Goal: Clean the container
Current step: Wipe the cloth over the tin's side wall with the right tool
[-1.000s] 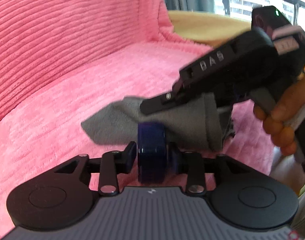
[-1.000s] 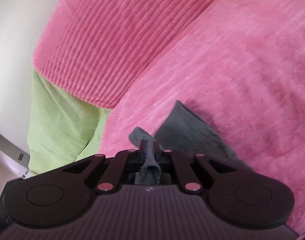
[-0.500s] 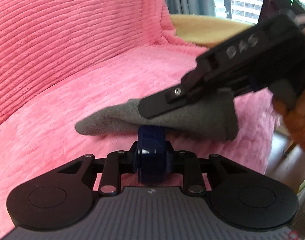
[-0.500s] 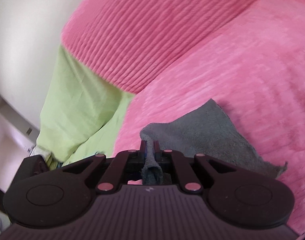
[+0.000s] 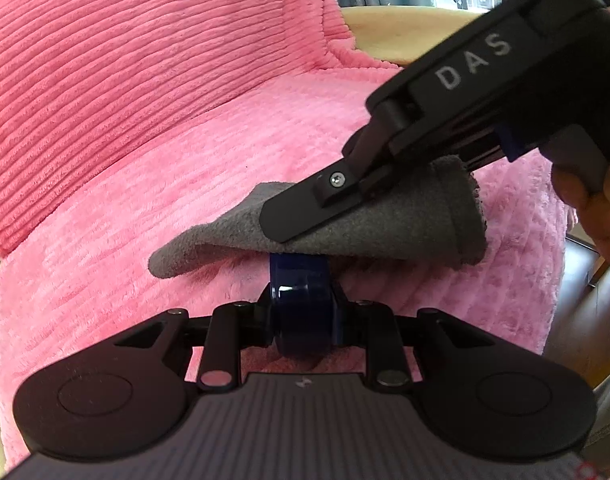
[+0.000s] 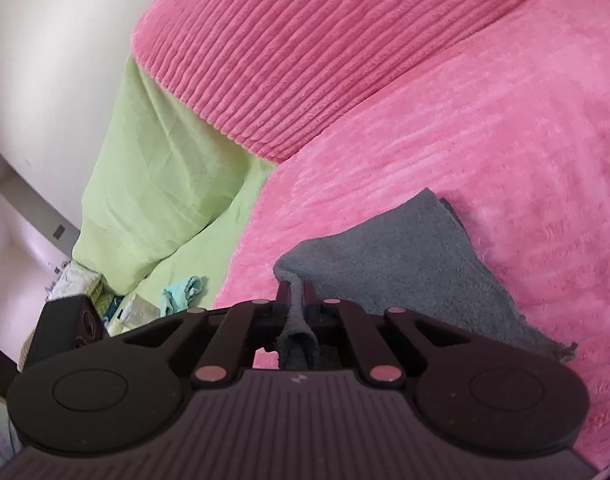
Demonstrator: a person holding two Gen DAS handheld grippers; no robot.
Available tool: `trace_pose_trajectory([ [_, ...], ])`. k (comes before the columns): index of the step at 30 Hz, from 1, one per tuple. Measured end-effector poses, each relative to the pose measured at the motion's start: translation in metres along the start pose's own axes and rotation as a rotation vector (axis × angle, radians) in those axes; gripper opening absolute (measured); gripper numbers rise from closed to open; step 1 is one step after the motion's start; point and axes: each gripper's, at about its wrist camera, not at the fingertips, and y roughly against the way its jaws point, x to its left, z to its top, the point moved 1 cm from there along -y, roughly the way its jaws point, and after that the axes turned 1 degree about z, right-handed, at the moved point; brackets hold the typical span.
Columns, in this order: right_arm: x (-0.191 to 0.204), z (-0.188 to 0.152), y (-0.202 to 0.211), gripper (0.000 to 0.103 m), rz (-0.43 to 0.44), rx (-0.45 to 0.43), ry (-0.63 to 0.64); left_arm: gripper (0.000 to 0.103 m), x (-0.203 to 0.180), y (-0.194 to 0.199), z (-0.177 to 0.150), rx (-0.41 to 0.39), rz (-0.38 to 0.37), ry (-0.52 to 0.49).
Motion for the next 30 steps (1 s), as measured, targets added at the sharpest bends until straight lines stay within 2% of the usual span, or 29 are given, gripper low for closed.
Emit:
trace_pose_trajectory([
  [8,-0.019,0.006,0.002,0.001,-0.063,-0.046,-0.069,0.029,-0.002,-0.003,-0.001,-0.006,0.005,-0.02],
  [11,-0.033,0.007,0.001,0.001,-0.05,-0.05,-0.134,0.029,-0.002,-0.003,0.0,-0.008,0.004,-0.021],
  [15,-0.036,0.006,0.001,0.002,-0.059,-0.058,-0.15,0.029,-0.002,-0.003,0.0,-0.008,0.0,-0.018],
  [17,-0.034,0.005,0.002,0.002,-0.053,-0.063,-0.137,0.033,0.003,0.0,0.002,-0.012,-0.022,0.013],
  [19,-0.03,0.004,0.003,0.004,-0.039,-0.06,-0.124,0.047,0.011,0.007,0.007,-0.051,-0.057,0.064],
  [21,-0.025,0.004,0.003,0.004,-0.019,-0.056,-0.111,0.05,0.015,0.013,0.011,-0.087,-0.066,0.088],
  [23,-0.018,0.004,0.001,0.004,-0.004,-0.045,-0.091,0.045,0.013,0.007,0.01,-0.063,-0.043,0.07],
  [24,-0.015,0.003,0.001,0.004,0.006,-0.037,-0.084,0.03,0.011,0.004,0.009,-0.044,-0.035,0.054],
  [30,0.004,0.0,0.002,0.004,0.016,0.0,-0.005,0.03,0.001,0.01,0.0,-0.04,0.0,-0.01],
])
